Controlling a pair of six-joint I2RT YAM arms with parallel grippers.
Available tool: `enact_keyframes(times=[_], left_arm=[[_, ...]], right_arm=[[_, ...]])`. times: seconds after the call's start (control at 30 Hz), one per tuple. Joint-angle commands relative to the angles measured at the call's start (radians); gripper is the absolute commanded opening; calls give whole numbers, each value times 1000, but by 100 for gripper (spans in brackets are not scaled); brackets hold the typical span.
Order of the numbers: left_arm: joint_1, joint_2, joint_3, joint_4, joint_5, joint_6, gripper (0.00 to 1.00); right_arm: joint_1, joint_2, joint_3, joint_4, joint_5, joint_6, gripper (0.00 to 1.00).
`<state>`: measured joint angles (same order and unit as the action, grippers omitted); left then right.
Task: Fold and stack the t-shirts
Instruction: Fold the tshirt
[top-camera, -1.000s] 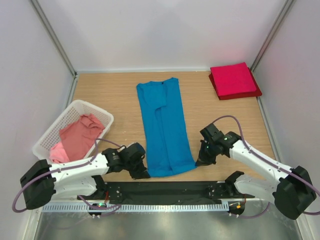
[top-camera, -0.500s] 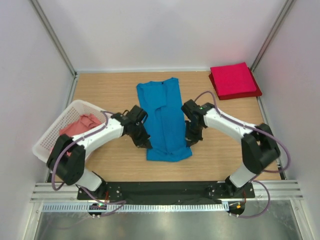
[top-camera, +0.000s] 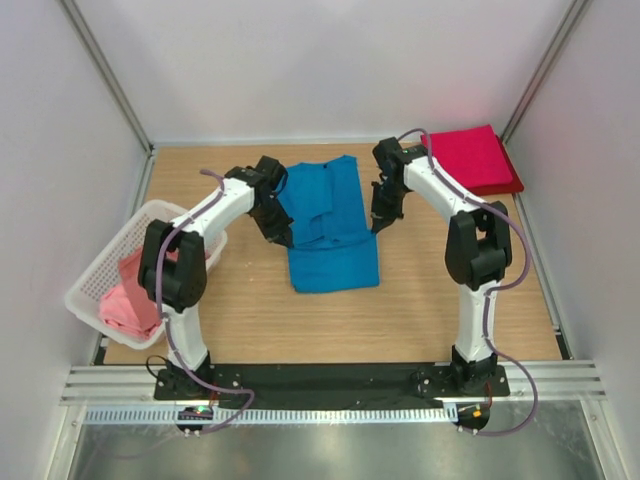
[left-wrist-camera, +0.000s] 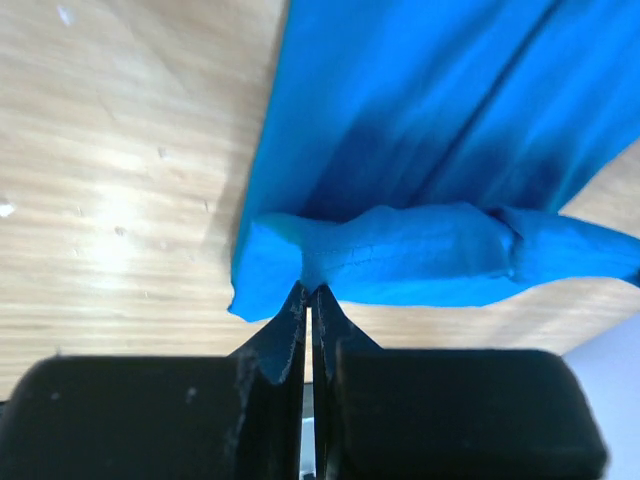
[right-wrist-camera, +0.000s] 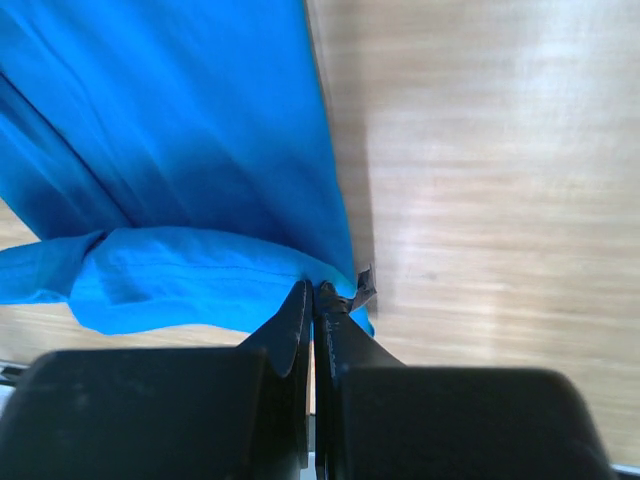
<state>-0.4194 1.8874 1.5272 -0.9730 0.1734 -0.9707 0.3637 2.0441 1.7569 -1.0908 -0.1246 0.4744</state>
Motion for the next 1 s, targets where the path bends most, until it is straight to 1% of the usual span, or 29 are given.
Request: enact_keyframes(times=[0.0,0.17,0.2,0.3,0.53,0.63,0.77,0.97], left_arm=[[37,56,79,-38,26,56,0],[67,154,204,-32,43,107,0],[73,186,250,-42,35,109,0],[90,243,325,-96,11,115,0],[131,286,361,-96,21,105,0],[136,302,375,-60,31,118,0],[137,354,445,-90,28,127,0],[143,387,473,-98,5,122,0]], right_arm=[[-15,72,122,-58,-47,-62,1],[-55,154,232,-40,-79,-72,1],[-66,166,245,-37,-87,-75,1],[-78,211,295,-24,-107,-92,1],[-88,287,404,-27,-141,-106,1],[-91,318,432,-24,-148,-105,1],[-100,353,487,-24,-158,-95,1],[-109,410,555,-21,-175,-76,1]])
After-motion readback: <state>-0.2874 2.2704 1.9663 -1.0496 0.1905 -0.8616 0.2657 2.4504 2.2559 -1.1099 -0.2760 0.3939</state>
